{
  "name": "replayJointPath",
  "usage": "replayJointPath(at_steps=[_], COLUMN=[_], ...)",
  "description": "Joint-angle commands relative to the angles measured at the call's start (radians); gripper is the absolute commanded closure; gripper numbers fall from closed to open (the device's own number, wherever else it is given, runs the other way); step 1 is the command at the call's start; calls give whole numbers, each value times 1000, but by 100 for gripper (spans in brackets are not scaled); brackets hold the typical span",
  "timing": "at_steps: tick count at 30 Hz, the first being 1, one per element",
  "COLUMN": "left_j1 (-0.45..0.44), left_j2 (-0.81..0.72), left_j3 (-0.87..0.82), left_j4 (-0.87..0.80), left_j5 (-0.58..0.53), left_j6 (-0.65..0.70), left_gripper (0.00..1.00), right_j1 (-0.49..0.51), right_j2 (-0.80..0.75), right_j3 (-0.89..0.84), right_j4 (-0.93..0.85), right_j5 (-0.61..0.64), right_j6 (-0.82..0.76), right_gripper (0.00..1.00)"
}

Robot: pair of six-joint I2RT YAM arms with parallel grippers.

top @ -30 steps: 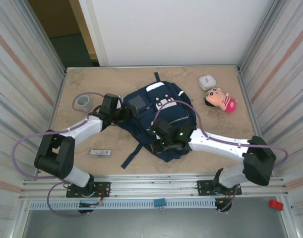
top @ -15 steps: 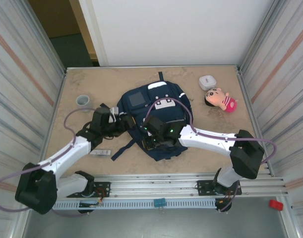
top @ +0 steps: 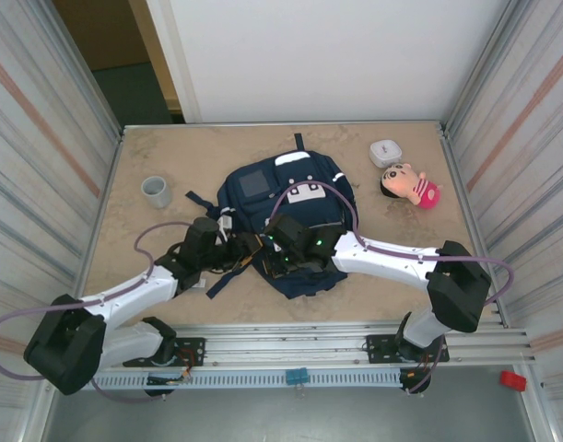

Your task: Pack books, pencil case, and school supplies into a backpack

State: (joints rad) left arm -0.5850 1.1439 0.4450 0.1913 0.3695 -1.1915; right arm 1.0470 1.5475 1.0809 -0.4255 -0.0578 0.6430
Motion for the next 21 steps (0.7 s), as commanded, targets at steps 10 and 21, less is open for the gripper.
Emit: replayJointPath(at_steps=[10,21], left_j1=[-2,253], left_j2=[50,-92], left_j3=[-63,5], left_j4=[185,-167], left_j5=[-51,41], left_j6=[-165,114], left_gripper=[96,100], right_j1=[-5,-162], right_j2=[-27,-269], right_j3=[13,-173], right_j4=[11,-144], right_j5=[-19,-40], right_j6=[-26,-46], right_gripper=[100,100])
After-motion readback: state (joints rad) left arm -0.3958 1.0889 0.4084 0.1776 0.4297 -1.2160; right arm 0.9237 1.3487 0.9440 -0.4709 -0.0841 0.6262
